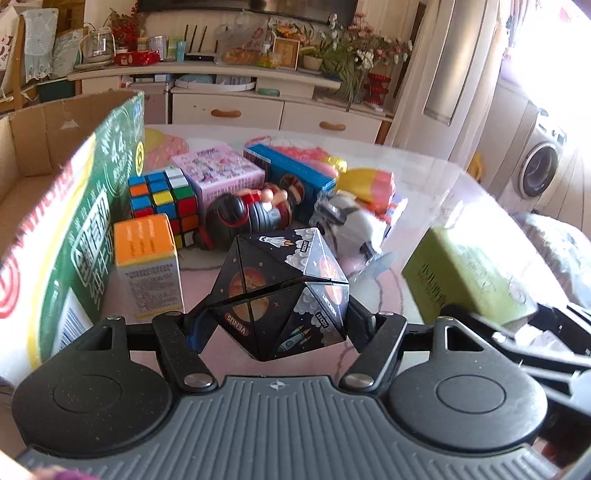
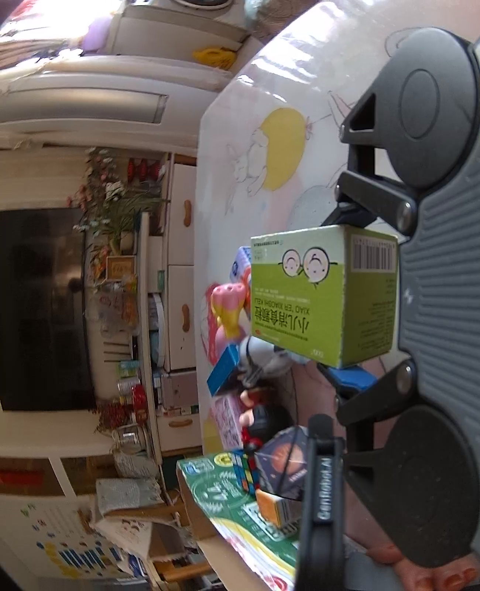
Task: Organize rigid objects
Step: 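Grasp the black hexagonal cube with the left tool while the right grasps the green medicine box, then carry both objects into the cardboard box and open both tools to release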
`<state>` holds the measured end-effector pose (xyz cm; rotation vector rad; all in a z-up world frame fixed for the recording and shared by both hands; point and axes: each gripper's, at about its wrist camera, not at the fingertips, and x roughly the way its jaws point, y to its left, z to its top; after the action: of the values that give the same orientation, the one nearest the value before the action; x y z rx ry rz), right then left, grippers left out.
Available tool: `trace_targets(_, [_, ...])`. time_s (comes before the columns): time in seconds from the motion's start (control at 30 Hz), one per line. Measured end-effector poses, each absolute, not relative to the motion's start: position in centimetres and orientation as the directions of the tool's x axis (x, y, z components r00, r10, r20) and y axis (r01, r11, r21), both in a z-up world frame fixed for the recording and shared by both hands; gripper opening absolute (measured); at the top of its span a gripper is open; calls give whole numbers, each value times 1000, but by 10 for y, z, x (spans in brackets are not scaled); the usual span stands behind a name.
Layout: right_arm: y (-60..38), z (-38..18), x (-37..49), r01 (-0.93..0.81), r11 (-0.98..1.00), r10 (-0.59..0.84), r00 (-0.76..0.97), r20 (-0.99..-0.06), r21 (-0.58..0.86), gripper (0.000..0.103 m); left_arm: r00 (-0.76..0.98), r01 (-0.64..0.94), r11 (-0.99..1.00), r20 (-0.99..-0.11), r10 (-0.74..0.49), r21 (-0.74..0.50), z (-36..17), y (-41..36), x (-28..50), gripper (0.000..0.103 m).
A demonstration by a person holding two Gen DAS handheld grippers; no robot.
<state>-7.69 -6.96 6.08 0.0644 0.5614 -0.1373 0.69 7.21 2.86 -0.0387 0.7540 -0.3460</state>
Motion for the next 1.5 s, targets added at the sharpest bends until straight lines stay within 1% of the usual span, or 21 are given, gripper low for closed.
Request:
trace_targets(0.2, [-58, 74, -82, 124, 992, -101, 854, -511, 11, 69, 690, 304, 933, -630, -356, -194, 48, 83, 2, 87])
trace_targets(0.5, [-32, 102, -85, 67, 998, -62, 890, -451, -5, 69, 718, 303, 920, -575, -391, -247, 75, 106, -3, 87])
trace_targets(0.77, [-6, 120, -77, 7, 1000, -14, 916, -401, -19, 69, 764, 278, 924, -523, -378, -262, 100, 132, -3, 87])
trace_targets(0.9, [10, 131, -67, -37, 999, 27, 929, -370, -18, 69, 792, 230, 937, -508, -337, -263, 110, 149, 5, 87])
trace_targets(1.1, [41, 142, -46, -117, 993, 101, 935, -339, -27, 70, 823, 103, 959, -518, -231, -264, 122, 187, 26, 87])
trace_targets(1.3, [75, 142, -14, -207, 977, 180, 922, -343, -44, 70, 830, -21, 970, -545, -118, -242, 125, 217, 50, 87])
trace_targets(1.5, [110, 134, 17, -285, 954, 233, 898, -373, -90, 70, 818, -132, 961, -575, -32, -242, 121, 243, 66, 87])
